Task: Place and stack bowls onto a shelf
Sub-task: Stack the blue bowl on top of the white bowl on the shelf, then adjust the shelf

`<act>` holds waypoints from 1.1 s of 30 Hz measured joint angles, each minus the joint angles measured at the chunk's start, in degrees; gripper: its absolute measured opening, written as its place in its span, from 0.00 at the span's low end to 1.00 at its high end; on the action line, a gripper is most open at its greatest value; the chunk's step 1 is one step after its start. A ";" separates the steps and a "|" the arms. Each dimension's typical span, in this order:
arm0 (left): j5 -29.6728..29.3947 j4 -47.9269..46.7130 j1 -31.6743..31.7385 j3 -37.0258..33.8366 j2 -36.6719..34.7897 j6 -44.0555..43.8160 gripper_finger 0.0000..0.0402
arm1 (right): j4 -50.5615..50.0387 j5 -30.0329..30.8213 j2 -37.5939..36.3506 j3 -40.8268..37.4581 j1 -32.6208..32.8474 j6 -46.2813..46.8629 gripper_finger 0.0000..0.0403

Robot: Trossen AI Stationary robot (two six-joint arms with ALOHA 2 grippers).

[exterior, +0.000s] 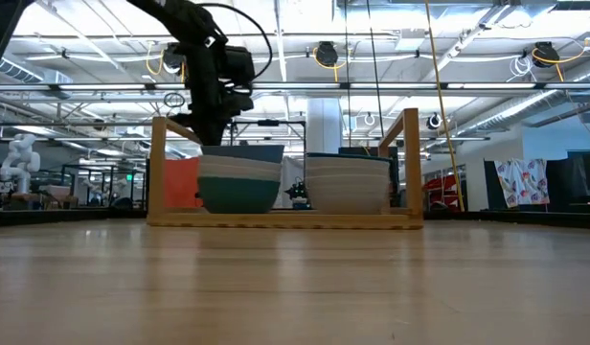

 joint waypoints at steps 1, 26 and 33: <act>-0.08 0.11 -0.01 0.00 0.22 0.02 0.03 | 0.00 0.00 0.00 0.02 0.00 -0.02 0.24; -0.19 7.80 1.48 0.04 -7.24 1.36 0.15 | 0.00 0.00 0.00 0.00 0.00 -0.02 0.24; 1.16 11.05 1.54 0.04 -11.00 1.08 0.16 | -0.02 0.00 0.00 0.00 -0.01 0.03 0.24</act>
